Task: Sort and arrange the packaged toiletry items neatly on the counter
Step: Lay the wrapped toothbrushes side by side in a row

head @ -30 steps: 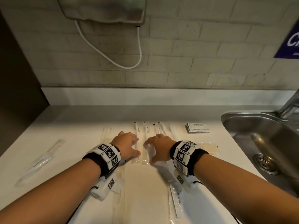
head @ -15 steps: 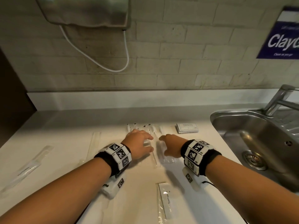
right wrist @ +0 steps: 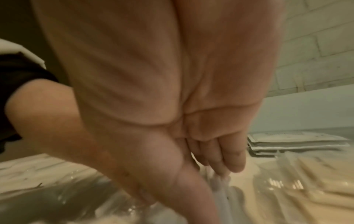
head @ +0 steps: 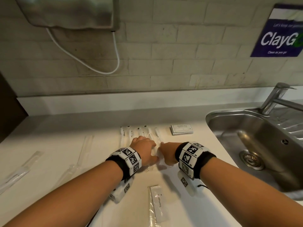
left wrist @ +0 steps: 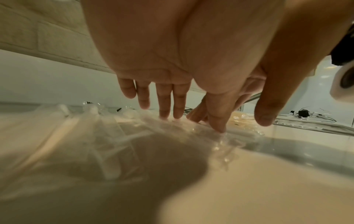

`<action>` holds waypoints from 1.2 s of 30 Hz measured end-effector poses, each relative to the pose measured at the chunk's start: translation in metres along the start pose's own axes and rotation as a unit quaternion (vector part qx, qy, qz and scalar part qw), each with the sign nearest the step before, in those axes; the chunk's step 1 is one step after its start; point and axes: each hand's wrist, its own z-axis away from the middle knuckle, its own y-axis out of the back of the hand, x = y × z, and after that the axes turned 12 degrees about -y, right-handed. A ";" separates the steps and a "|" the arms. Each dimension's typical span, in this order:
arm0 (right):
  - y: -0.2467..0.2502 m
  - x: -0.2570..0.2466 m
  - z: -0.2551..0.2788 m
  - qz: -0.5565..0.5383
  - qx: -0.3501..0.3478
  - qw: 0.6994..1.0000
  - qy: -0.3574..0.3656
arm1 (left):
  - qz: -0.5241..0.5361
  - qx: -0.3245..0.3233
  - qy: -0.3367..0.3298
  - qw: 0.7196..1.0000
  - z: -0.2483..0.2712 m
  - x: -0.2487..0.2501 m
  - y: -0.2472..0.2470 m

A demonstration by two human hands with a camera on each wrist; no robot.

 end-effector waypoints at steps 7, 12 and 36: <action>0.007 0.002 0.005 0.009 0.013 1.000 0.018 | 0.002 -0.021 -0.008 1.000 0.002 -0.006 -0.001; 0.000 0.004 0.000 -0.072 0.034 0.997 -0.009 | 0.012 -0.029 -0.006 0.999 0.001 -0.007 -0.003; 0.001 -0.015 0.001 -0.076 0.093 0.992 0.040 | -0.010 -0.010 0.022 1.000 0.022 -0.028 0.006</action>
